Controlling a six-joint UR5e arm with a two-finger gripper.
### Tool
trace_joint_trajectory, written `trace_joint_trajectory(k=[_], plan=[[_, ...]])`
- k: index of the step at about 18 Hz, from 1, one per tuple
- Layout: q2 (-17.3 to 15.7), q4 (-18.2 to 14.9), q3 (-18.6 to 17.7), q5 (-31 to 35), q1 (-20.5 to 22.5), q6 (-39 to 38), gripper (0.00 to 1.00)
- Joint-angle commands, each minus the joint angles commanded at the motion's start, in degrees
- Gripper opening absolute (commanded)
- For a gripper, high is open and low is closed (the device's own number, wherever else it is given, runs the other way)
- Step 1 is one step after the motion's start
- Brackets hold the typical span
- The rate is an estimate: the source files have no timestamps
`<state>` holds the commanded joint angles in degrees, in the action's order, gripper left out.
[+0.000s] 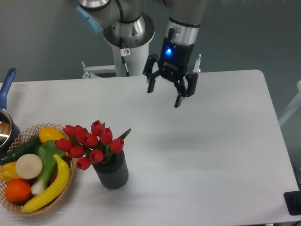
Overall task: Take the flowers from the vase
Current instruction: 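Move the open gripper down toward the red tulips in the black vase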
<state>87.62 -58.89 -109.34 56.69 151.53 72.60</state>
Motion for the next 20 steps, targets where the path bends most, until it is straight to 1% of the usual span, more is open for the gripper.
trace_joint_trajectory(k=[3, 9, 11, 13, 16, 18, 20], plan=[[1.58, 0.09, 0.09, -0.96, -1.59, -0.26, 1.00], [4.05, 0.35, -0.18, -7.29, -2.29, -0.70, 1.00], [4.84, 2.36, -0.35, -8.96, -2.82, -0.79, 1.00], [5.80, 4.38, -0.61, -9.05, -3.70, -0.70, 1.00], [7.56, 8.60, -0.70, -8.52, -5.19, -0.79, 1.00], [8.62, 9.40, -0.53, -8.61, -5.54, -0.88, 1.00], [8.88, 10.10, -0.44, -8.61, -6.07, -1.58, 1.00]])
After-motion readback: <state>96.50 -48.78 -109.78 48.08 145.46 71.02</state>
